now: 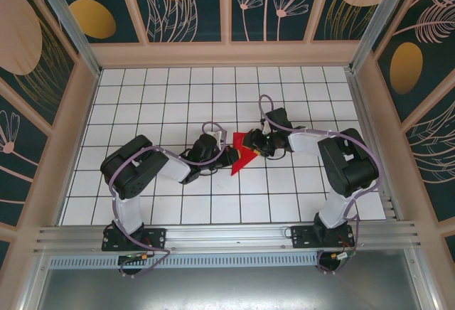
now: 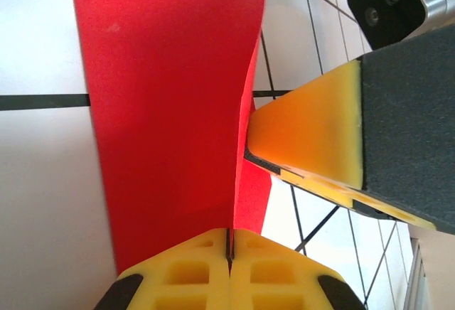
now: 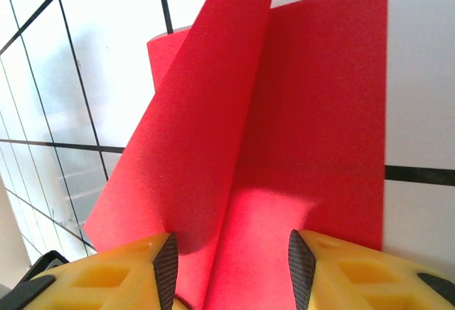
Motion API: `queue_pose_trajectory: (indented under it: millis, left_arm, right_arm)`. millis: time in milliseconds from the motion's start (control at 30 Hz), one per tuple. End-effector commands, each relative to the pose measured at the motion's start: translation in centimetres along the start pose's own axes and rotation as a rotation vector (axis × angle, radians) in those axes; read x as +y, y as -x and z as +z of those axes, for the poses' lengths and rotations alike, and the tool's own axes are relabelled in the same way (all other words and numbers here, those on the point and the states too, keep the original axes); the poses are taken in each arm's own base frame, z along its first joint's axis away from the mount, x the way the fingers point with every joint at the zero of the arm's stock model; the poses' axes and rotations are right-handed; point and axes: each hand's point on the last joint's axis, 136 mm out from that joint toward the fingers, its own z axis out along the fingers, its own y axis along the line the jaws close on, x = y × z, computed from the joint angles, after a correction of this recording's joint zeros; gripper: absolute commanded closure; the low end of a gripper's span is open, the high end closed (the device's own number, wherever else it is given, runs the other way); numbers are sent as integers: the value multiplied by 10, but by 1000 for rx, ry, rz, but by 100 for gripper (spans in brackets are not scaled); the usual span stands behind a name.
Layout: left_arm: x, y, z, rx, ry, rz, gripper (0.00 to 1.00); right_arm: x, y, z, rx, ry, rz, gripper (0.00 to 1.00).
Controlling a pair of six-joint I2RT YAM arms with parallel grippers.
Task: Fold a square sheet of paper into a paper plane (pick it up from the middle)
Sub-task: Fourth fold the wing at the center of the table.
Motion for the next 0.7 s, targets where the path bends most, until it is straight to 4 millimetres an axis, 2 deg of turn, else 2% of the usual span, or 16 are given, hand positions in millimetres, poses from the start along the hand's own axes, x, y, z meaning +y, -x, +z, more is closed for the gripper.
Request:
queue_pose_trajectory:
  millis: [0,267,500,667]
  left_arm:
    - [-11,6,-1,-15,-61,-5,97]
    - [-8,2,5,13,-54,9,97]
    - [-2,-4,7,32,-46,16,97]
    - [-2,-4,7,40,-40,43,97]
  right_arm:
    - [15,8,-9,-24,40,-53,52]
    - [14,4,-7,-16,48,-64,54]
    - [25,7,-17,-47,82,-110,54]
    - [16,1,-10,-20,59,-105,54]
